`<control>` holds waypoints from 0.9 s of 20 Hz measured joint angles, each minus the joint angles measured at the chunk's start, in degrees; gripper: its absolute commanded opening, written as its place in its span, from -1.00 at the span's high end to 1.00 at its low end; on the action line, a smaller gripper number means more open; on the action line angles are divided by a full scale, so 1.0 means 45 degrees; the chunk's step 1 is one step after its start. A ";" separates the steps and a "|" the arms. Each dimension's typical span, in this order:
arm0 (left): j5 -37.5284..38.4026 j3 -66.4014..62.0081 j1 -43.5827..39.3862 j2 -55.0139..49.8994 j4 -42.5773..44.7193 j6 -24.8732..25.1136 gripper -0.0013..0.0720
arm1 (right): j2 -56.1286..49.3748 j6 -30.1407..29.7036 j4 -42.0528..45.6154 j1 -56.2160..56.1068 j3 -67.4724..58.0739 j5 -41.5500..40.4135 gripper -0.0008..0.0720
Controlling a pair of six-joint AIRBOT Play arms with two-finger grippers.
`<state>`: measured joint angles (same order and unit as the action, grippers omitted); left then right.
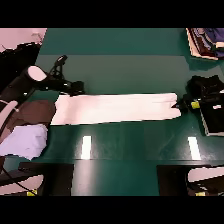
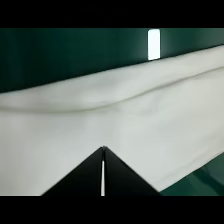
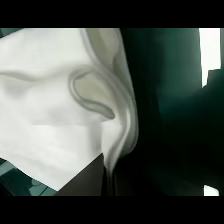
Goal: Fold the shirts.
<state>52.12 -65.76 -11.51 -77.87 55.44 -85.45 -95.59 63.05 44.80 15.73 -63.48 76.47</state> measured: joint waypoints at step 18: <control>-0.0835 -0.4041 -0.4483 -0.5615 -0.1258 -0.0350 0.90 | 0.4129 0.1345 -0.2599 -0.4381 -0.5304 0.0505 0.94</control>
<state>48.36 -83.94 -31.68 -103.13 49.78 -87.02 -77.01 69.10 33.10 -3.99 -87.35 78.74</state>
